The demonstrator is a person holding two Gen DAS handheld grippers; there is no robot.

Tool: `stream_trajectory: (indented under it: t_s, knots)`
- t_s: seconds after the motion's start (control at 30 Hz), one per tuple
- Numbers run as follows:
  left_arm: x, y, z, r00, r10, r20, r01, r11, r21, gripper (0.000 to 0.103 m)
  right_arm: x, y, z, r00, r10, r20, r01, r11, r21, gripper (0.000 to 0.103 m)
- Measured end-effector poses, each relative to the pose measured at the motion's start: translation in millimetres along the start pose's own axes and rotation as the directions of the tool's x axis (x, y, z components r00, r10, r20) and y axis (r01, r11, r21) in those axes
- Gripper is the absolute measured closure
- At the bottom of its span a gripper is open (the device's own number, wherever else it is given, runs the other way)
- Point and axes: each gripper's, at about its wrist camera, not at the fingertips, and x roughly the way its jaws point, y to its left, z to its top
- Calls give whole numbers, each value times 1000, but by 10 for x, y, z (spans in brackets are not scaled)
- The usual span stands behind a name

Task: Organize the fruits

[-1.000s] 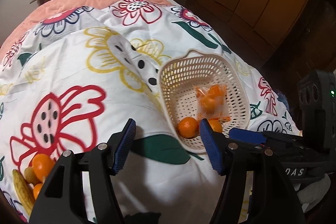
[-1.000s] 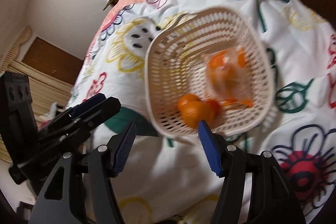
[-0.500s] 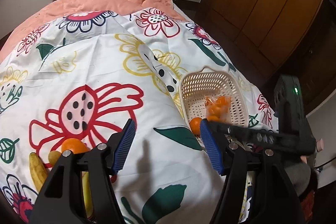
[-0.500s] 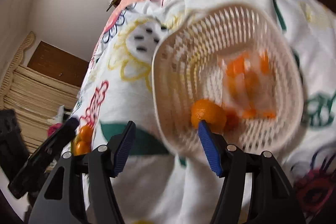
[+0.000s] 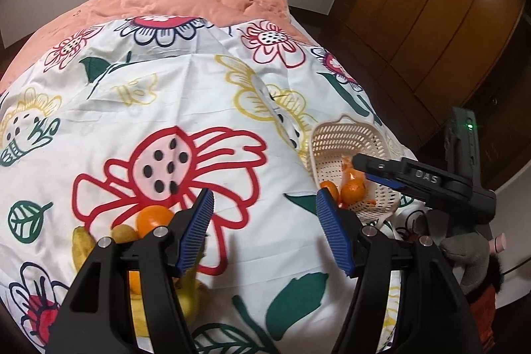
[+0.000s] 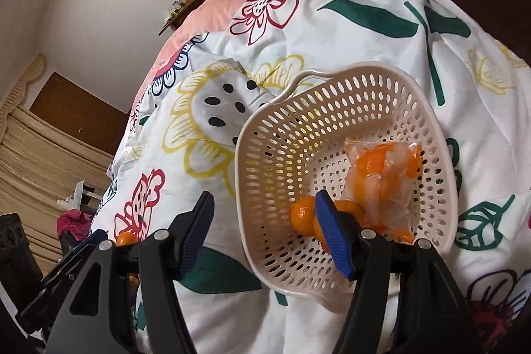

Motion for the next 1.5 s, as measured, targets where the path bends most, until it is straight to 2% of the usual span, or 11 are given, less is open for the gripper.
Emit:
stream_trajectory:
  t_s: [0.33,0.7,0.93,1.2,1.37,1.5]
  knots:
    - [-186,395,-69,999,45,23,-44,997,-62,37,-133,173,-108,1000,12,7,-12,999,-33,39]
    - [-379,845,-238,995,99,21,-96,988,-125,37,-205,549,-230,999,44,0,-44,993,-110,39]
    - [-445,1052,-369,994,109,10,-106,978,-181,37,-194,778,-314,998,62,-17,-64,986,-154,39]
    - [-413,1090,-528,995,96,-19,-98,973,-208,37,-110,927,-409,997,63,-43,-70,980,-186,39]
    - [-392,1128,-560,995,92,-29,-96,970,-224,37,-20,1052,-503,989,107,-98,-124,974,-188,39]
    - [-420,1141,-560,995,94,-23,-97,970,-224,36,62,1292,-645,974,164,-154,-193,961,-196,39]
